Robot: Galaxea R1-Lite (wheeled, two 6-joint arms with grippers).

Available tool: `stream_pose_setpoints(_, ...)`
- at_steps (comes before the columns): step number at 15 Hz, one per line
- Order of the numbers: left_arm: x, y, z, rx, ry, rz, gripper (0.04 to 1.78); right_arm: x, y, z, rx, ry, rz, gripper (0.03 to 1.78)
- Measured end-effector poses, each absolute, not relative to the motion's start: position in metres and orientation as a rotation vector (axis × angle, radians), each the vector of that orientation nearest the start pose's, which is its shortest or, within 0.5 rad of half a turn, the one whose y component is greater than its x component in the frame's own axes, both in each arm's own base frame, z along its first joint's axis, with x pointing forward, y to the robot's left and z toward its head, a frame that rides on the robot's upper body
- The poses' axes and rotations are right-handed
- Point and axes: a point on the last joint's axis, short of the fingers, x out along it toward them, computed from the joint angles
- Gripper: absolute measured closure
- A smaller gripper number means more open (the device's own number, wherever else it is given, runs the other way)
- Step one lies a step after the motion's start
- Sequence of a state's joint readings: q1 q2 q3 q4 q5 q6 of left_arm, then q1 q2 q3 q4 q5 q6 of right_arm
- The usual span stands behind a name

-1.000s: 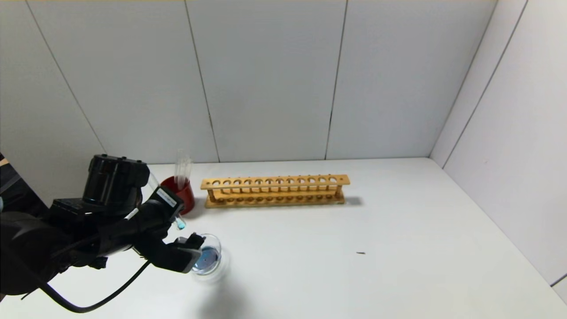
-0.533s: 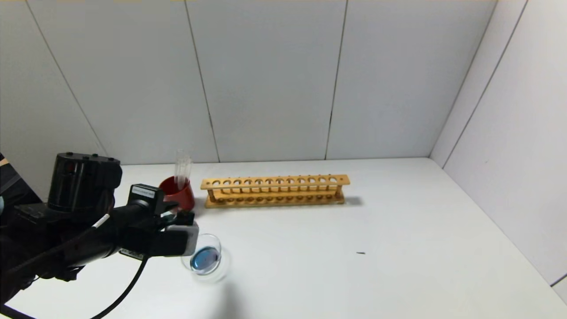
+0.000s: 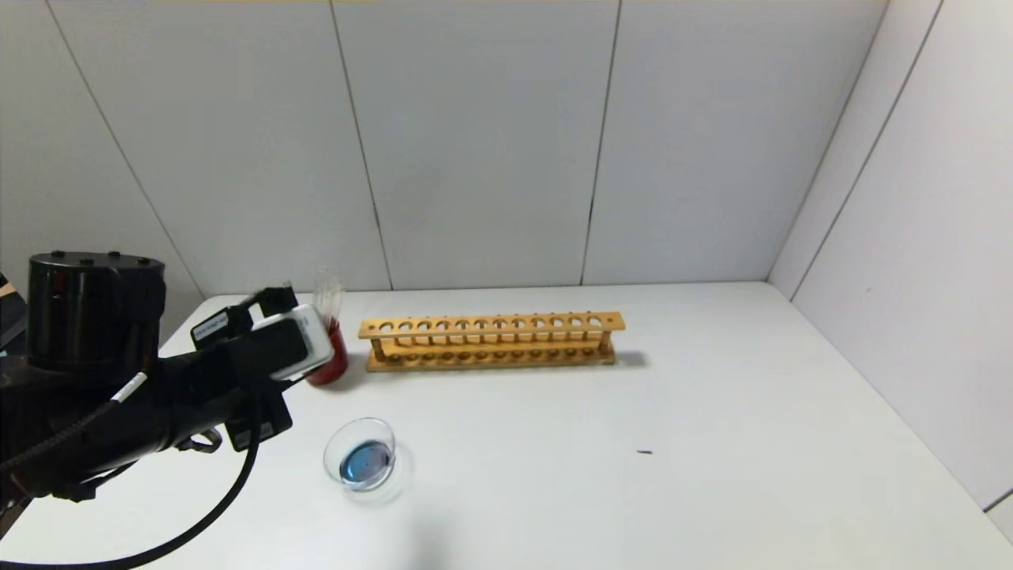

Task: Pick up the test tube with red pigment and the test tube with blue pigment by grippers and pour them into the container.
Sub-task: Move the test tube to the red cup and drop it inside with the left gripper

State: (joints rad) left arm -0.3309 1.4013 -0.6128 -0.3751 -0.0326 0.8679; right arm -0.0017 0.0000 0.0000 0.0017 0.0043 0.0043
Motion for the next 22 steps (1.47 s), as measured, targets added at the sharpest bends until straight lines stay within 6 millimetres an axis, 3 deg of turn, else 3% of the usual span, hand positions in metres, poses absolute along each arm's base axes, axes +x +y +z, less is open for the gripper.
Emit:
stream_pose_setpoints(5, 0.218, -0.058, 0.203, 0.430, 0.169, -0.543, 1.50, -0.023, 0.000, 0.075, 0.004, 0.002, 0.002, 0.06)
stream_pose_setpoints(11, 0.251, -0.050, 0.217, 0.147, 0.090, -0.459, 1.50, -0.023, 0.000, 0.075, 0.004, 0.002, 0.002, 0.06)
stream_pose_setpoints(18, 0.301, -0.051, 0.207, 0.028, 0.091, -0.428, 1.50, -0.023, 0.000, 0.075, 0.004, 0.002, 0.002, 0.06)
stream_pose_setpoints(22, 0.317, -0.042, 0.202, 0.008, 0.104, -0.393, 1.50, -0.023, 0.000, 0.075, 0.004, 0.002, 0.002, 0.06)
